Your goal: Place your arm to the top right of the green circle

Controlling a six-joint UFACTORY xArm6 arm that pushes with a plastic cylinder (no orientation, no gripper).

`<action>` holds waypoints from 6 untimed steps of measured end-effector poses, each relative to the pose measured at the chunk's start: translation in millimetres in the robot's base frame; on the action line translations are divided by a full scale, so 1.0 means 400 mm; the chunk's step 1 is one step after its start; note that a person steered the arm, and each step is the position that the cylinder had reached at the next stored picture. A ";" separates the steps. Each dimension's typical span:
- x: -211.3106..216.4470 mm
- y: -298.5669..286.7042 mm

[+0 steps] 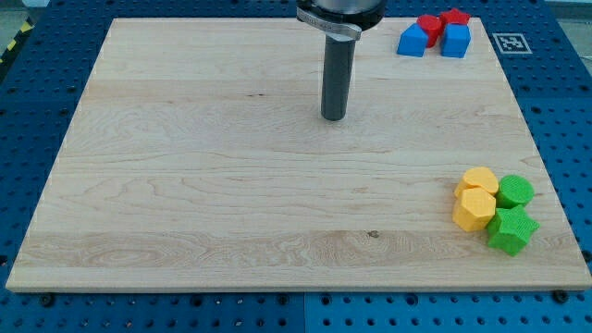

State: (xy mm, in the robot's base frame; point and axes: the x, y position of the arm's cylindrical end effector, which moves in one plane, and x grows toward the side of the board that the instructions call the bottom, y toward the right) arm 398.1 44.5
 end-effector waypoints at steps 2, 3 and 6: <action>0.002 0.058; 0.023 0.198; 0.185 0.518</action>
